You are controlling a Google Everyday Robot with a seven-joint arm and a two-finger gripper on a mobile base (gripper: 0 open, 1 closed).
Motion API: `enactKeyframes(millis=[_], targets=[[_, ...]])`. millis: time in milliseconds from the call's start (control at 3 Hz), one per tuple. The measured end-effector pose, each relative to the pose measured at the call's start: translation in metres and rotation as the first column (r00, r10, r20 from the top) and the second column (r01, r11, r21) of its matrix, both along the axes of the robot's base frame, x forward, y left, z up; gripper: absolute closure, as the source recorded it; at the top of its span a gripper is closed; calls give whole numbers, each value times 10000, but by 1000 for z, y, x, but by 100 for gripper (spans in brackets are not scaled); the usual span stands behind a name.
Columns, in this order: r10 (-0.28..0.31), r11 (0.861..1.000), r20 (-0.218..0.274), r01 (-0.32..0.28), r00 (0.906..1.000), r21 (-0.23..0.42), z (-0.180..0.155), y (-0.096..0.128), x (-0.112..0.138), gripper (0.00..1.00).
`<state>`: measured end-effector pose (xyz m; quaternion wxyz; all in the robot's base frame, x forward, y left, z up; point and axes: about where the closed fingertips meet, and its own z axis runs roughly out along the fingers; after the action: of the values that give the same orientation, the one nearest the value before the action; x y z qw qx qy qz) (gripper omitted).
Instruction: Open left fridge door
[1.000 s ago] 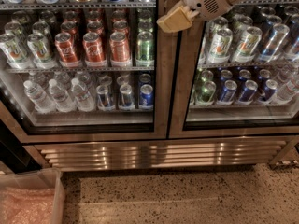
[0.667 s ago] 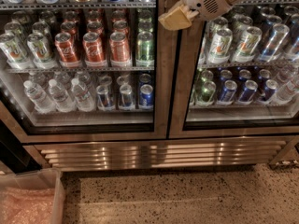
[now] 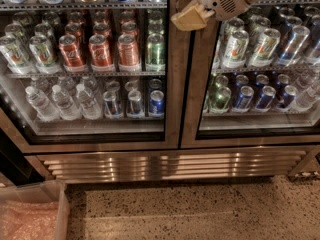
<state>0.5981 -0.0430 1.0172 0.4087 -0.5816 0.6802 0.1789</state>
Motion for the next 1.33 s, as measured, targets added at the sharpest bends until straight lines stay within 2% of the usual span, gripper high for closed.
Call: enactKeyframes(millis=[1333], targets=[[2,10000,1,-2,10000,0,5,-8,10,100]])
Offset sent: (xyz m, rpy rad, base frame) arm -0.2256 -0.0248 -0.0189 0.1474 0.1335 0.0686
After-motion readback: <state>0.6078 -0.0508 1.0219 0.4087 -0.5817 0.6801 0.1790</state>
